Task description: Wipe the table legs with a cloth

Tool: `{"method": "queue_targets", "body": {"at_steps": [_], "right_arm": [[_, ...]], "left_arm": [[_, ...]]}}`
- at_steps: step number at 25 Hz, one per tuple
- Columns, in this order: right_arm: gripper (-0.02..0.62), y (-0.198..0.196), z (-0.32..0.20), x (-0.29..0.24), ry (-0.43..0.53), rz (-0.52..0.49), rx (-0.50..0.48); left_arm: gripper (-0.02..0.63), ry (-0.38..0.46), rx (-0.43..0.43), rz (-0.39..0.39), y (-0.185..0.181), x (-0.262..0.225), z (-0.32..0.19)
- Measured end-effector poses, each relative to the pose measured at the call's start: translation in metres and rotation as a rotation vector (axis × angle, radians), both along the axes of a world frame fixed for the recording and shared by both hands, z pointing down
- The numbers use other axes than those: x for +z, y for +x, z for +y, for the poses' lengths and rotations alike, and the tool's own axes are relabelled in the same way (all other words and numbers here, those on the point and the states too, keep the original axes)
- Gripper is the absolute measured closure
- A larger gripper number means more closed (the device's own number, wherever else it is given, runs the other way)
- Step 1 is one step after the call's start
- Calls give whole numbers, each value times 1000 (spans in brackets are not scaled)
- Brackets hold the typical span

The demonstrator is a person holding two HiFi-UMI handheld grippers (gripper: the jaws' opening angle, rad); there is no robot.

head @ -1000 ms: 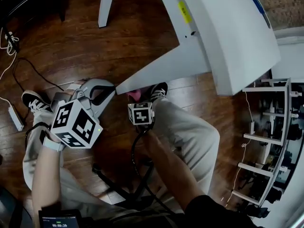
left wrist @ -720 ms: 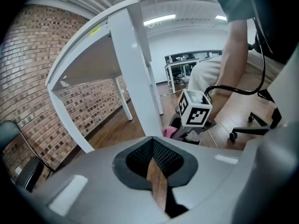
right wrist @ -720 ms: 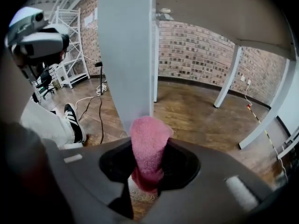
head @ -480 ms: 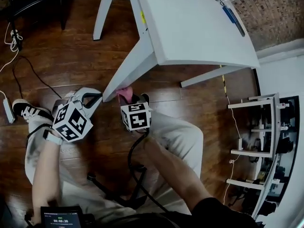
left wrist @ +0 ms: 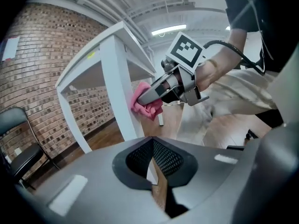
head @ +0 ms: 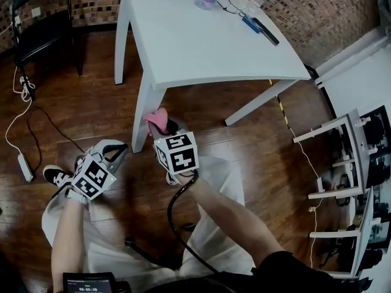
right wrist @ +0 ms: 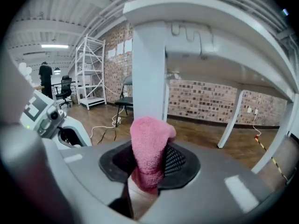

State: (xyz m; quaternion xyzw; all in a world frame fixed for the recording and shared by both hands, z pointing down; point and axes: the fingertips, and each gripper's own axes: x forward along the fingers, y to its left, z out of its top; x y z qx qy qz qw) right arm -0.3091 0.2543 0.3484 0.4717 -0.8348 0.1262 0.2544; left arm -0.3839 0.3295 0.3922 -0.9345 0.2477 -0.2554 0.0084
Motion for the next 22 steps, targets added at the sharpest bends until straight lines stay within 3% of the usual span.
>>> {"method": "queue_targets", "body": {"at_steps": [6, 11, 13, 18, 22], "right_arm": [[488, 1, -2, -97, 162, -50, -22], [488, -3, 1, -153, 266, -69, -57], [488, -5, 2, -160, 273, -77, -69], [488, -5, 0, -162, 276, -113, -92], [488, -8, 1, -142, 249, -110, -134]], "left_arm": [[604, -9, -50, 67, -17, -20, 5], [604, -3, -16, 44, -9, -22, -2], [604, 0, -12, 73, -3, -31, -4], [604, 9, 7, 45, 4, -35, -2], [604, 15, -45, 85, 6, -39, -6]]}}
